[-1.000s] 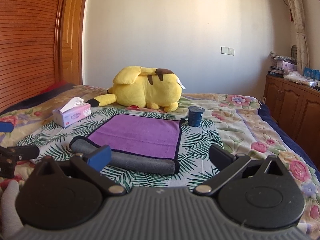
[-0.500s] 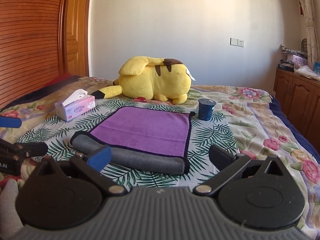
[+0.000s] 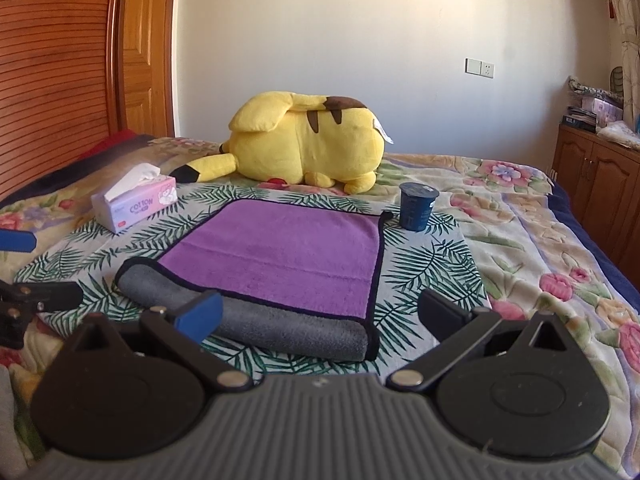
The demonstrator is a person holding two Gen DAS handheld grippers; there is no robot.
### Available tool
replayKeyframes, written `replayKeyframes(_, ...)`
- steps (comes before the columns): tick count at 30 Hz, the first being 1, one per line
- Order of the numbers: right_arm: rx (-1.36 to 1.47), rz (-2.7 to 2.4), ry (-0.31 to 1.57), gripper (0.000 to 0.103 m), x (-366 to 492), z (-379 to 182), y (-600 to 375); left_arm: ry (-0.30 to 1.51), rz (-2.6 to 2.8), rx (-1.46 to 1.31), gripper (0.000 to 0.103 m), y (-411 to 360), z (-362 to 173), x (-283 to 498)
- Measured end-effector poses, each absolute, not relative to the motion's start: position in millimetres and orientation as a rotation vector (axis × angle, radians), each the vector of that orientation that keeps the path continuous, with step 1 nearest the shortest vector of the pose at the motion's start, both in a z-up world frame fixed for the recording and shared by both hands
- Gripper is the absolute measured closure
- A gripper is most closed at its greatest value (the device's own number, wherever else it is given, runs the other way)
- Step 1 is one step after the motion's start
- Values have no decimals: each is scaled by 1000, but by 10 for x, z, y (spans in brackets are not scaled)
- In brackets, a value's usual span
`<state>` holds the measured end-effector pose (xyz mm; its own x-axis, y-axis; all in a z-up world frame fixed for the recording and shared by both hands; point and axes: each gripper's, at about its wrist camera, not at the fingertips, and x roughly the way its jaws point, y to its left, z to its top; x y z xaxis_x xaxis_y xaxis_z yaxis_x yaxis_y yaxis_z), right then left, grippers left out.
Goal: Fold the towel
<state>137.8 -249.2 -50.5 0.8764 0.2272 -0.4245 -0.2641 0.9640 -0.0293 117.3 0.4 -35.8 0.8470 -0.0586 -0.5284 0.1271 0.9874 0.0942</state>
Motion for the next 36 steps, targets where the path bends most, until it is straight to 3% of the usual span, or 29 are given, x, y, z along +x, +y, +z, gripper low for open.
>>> replayKeyframes(7, -74, 250, 460, 0, 1641, -565, -2517, 568, -101, 115, 18, 75, -423, 1360)
replayKeyframes(22, -86, 282, 590, 1, 2077, -781, -2549, 618, -110, 89, 36, 252, -604, 1787)
replayKeyframes(24, -98, 287, 609, 8, 2128, -826, -2550, 620, -112, 90, 37, 270, -619, 1841)
replayKeyframes(25, -101, 288, 622, 16, 2151, -845, -2547, 621, -112, 91, 37, 279, -627, 1864)
replayKeyframes(29, -100, 295, 660, 18, 2211, -899, -2555, 632, -116, 90, 38, 319, -670, 1961)
replayKeyframes(31, -96, 301, 666, 20, 2229, -906, -2567, 638, -119, 90, 42, 341, -693, 2013)
replayKeyframes(33, -93, 306, 672, 21, 2254, -917, -2580, 641, -123, 92, 54, 366, -712, 2063)
replayKeyframes(36, -87, 307, 681, 22, 2291, -933, -2596, 649, -125, 88, 63, 401, -748, 2127)
